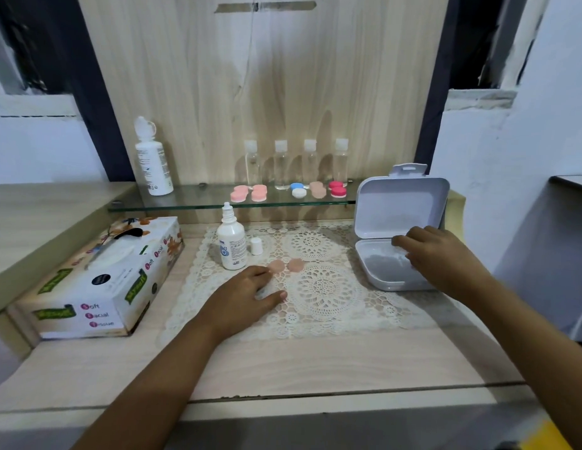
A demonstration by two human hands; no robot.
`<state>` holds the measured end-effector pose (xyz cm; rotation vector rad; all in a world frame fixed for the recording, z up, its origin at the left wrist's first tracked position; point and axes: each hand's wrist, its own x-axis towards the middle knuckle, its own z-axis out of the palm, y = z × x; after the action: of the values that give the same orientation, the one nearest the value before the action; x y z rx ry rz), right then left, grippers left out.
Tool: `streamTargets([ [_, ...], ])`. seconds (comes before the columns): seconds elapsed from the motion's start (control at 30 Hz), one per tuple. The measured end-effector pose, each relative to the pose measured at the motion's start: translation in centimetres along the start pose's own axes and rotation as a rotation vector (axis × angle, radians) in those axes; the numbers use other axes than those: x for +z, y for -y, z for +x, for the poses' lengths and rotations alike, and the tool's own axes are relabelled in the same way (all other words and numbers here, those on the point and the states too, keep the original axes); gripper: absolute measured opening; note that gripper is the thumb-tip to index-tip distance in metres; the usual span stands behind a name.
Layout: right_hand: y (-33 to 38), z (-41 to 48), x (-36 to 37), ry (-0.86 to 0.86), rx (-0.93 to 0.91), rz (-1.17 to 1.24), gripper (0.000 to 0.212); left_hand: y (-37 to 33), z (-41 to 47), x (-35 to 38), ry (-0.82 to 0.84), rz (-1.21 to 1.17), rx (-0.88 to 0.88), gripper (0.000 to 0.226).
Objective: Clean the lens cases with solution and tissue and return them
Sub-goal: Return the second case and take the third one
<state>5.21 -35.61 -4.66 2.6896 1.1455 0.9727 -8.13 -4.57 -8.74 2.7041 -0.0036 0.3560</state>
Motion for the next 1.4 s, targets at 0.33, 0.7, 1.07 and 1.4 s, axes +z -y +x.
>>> streamTargets([
  [0.33,-0.3,0.0,1.1,-0.034,-0.041,-0.006,0.049,0.0,0.1,0.1,0.0,-0.008,0.006,0.057],
  [0.7,5.7,2.4,-0.6,-0.254,0.145,0.467,0.031,0.2,0.2,0.1,-0.018,-0.044,-0.005,0.054],
  [1.07,13.7,3.3,1.1,0.092,0.205,0.784,0.034,0.4,0.3,-0.3,-0.31,-0.181,-0.004,0.023],
  [1.4,14.4,2.6,0.9,0.109,0.155,0.728,0.028,-1.2,-0.4,-2.2,-0.767,-0.044,0.242,0.028],
])
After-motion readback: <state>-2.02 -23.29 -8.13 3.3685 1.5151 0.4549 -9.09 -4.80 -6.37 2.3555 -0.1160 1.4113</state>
